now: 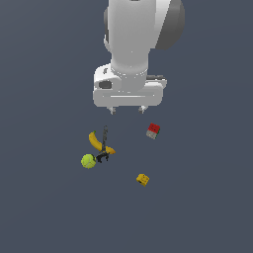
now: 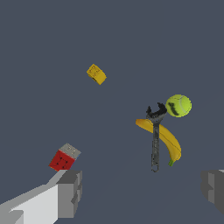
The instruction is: Pick up a designated object from a clutter of objects.
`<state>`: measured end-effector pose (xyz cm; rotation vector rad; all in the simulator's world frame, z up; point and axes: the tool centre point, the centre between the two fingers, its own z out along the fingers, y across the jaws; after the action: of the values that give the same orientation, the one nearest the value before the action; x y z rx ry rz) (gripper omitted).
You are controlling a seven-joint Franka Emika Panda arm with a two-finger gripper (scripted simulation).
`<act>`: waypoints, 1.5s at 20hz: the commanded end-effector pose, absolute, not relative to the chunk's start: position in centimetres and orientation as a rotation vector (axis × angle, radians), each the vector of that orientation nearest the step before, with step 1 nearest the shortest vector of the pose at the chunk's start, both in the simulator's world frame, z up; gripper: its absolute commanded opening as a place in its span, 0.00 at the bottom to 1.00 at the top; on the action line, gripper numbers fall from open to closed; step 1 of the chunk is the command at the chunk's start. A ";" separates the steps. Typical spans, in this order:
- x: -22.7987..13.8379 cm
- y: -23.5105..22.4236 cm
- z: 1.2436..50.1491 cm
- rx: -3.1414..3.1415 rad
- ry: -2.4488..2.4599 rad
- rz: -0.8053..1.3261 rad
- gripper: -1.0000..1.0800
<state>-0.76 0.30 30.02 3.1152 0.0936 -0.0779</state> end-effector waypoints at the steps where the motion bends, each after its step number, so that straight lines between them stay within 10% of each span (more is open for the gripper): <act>1: -0.7 0.2 29.9 3.116 0.092 -0.077 0.96; 30: 5.6 -15.7 11.4 3.145 -0.079 -0.007 0.96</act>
<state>5.50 -14.90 12.32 3.1468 -0.0726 -0.0129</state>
